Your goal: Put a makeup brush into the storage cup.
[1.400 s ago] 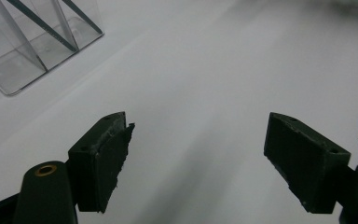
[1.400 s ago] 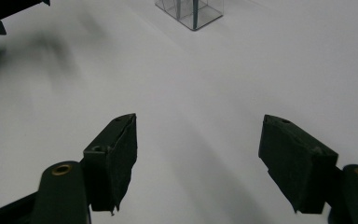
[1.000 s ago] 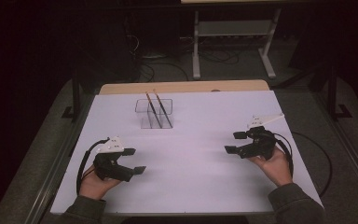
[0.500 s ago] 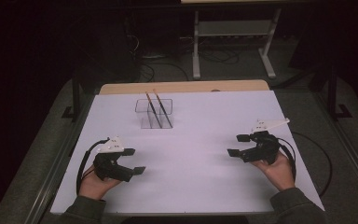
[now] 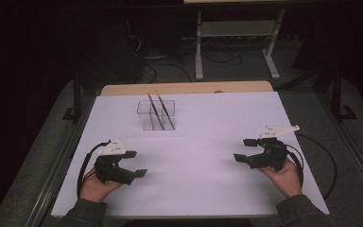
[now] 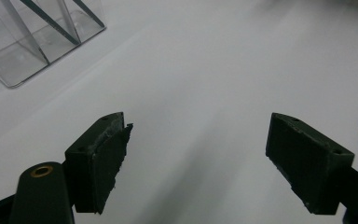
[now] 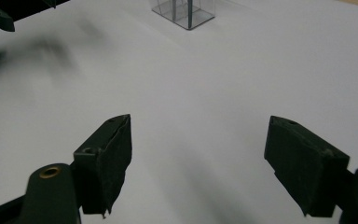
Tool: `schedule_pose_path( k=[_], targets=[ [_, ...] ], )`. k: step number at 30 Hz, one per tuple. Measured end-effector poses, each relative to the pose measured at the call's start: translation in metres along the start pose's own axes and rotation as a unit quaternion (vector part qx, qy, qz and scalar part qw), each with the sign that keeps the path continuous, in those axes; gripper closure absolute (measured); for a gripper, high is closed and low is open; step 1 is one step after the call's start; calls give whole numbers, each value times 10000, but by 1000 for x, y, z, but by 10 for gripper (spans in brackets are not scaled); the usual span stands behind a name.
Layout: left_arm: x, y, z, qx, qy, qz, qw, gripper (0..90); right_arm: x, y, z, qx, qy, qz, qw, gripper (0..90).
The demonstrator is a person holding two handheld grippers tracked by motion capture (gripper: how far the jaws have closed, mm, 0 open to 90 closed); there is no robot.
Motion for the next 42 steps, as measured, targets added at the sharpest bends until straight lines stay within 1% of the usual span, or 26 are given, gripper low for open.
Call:
schedule_pose_path(
  k=[5, 6, 10, 12, 15, 23, 29, 33, 37, 42],
  targets=[
    [0, 0, 0, 20, 3, 19, 10000, 195, 2, 0, 3, -13, -30, 13, 10000, 214],
    [0, 0, 0, -11, 8, 12, 10000, 195, 3, 0, 3, -13, -31, 10, 10000, 213],
    [0, 0, 1, -13, -16, 13, 10000, 195, 4, 1, 6, -30, -34, 2, 10000, 206],
    [0, 0, 1, 9, -2, 19, 10000, 195, 4, 1, 7, -28, -46, 14, 10000, 204],
    [-1, 0, 1, -10, 31, 29, 10000, 195, 4, 1, 9, -42, -55, 31, 10000, 193],
    [-1, 0, 2, -1, 39, 35, 10000, 194, 6, 2, 13, -80, -119, 53, 9999, 177],
    [-1, -1, 2, -3, 48, 26, 10000, 194, 6, 2, 16, -95, -111, 91, 9999, 155],
    [-2, -1, 2, 6, 26, 29, 10000, 192, 6, 3, 18, -115, -56, 59, 9999, 150],
    [-2, -1, 2, 14, 31, 26, 10000, 189, 5, 4, 20, -94, -107, 73, 9999, 150],
    [-2, 0, 3, 1, 42, 31, 10000, 188, 4, 4, 24, -117, -83, 69, 9999, 149]
  ],
)
Point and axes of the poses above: each handheld gripper's, and its own axes: x roughly backward along the jaws, z roughly out of its underside, y roughly to its left, the point moved 3 cm from there along -x, roughly forward along the jaws, and after that the axes turned 4 degrees about z, right-handed, at the moved point
